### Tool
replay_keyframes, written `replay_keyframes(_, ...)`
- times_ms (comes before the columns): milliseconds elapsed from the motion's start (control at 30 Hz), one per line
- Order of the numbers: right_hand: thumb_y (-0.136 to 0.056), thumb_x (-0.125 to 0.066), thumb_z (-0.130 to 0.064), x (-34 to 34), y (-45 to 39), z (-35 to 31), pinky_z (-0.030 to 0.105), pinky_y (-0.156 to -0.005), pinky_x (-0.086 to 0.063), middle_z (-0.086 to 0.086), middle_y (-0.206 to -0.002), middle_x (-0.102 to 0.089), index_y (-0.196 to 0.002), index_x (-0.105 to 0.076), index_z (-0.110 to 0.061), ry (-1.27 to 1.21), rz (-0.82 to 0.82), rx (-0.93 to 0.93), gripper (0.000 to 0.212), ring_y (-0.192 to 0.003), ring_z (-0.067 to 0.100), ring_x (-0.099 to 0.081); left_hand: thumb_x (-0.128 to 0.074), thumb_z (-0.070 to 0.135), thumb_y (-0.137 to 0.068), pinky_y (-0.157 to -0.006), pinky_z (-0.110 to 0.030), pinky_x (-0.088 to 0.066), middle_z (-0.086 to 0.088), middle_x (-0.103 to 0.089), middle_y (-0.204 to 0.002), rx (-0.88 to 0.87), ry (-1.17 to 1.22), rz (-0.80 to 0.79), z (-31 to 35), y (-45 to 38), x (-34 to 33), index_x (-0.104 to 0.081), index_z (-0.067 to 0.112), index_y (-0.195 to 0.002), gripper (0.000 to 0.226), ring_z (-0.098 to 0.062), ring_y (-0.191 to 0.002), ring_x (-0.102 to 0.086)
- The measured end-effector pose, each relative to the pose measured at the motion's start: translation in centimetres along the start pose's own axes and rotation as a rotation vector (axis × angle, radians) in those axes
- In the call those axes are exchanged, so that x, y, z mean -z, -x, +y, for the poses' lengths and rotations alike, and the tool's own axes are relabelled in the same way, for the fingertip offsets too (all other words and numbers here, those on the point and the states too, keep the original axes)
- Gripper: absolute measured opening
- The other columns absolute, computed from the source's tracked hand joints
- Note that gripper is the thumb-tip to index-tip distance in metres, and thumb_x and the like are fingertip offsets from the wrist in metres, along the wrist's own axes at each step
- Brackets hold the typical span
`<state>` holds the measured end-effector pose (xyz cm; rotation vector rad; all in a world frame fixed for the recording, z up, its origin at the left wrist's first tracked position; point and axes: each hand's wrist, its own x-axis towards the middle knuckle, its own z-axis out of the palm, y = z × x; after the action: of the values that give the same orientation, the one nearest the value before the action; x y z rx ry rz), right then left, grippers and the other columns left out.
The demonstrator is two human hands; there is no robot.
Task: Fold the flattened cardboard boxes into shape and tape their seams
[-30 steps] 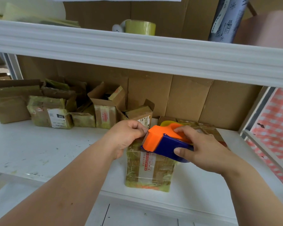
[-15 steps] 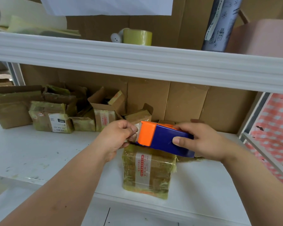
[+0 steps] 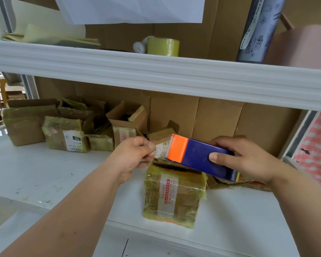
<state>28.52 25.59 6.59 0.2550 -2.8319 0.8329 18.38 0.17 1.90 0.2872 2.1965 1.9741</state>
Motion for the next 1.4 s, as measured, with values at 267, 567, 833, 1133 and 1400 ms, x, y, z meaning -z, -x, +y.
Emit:
replay_keyframes(267,-0.076,-0.055,-0.049,0.4,-0.1,1.0,0.036,-0.066,-0.043,0.0,-0.078,-0.065,-0.086,-0.067,-0.021,-0.08,0.043,-0.05,0.031,-0.07,0.014,-0.058,-0.056,0.011,-0.099,-0.065,-0.03,-0.057,-0.005,-0.061,-0.075,0.073,0.099,-0.025,1.2,-0.9,-1.0,-0.065,0.009,-0.1,0.009,-0.012,-0.066,-0.057)
replay_keyframes(567,-0.062,-0.054,-0.081,0.0,-0.9,1.4,0.04,-0.064,-0.049,0.004,-0.069,-0.065,-0.079,-0.066,-0.017,0.036,0.21,-0.084,0.068,-0.066,0.019,-0.06,-0.055,0.013,-0.101,-0.062,-0.026,-0.051,-0.001,-0.056,-0.065,-0.067,-0.053,0.009,3.5,-2.8,-2.1,-0.064,0.013,-0.092,0.013,-0.008,-0.054,-0.049)
replay_keyframes(833,-0.063,-0.058,-0.077,0.8,-0.7,2.0,0.02,-0.054,-0.041,-0.01,-0.073,-0.067,-0.083,-0.068,-0.026,0.069,0.122,-0.078,0.055,-0.065,0.006,-0.06,-0.055,0.01,-0.1,-0.055,-0.021,-0.052,-0.003,-0.053,-0.067,-0.18,-0.106,0.035,3.5,-2.9,-1.8,-0.062,0.009,-0.087,0.015,-0.002,-0.048,-0.048)
replay_keyframes(1133,-0.054,-0.059,-0.087,2.3,0.3,3.5,0.033,-0.061,-0.047,-0.003,-0.069,-0.069,-0.076,-0.072,-0.024,0.015,0.073,-0.182,0.068,-0.061,0.012,-0.063,-0.056,0.011,-0.099,-0.052,-0.023,-0.055,0.0,-0.054,-0.06,0.045,0.039,0.112,2.3,-3.0,2.1,-0.065,0.008,-0.1,0.01,-0.008,-0.052,-0.046)
replay_keyframes(1400,-0.061,-0.06,-0.074,1.2,-0.6,2.6,0.028,-0.066,-0.052,-0.012,-0.073,-0.073,-0.08,-0.073,-0.028,0.029,-0.16,-0.36,0.052,-0.067,0.006,-0.069,-0.056,0.009,-0.098,-0.048,-0.024,-0.052,0.0,-0.054,-0.056,0.267,0.026,0.08,-1.3,-2.8,2.3,-0.064,0.006,-0.094,0.01,-0.009,-0.047,-0.044)
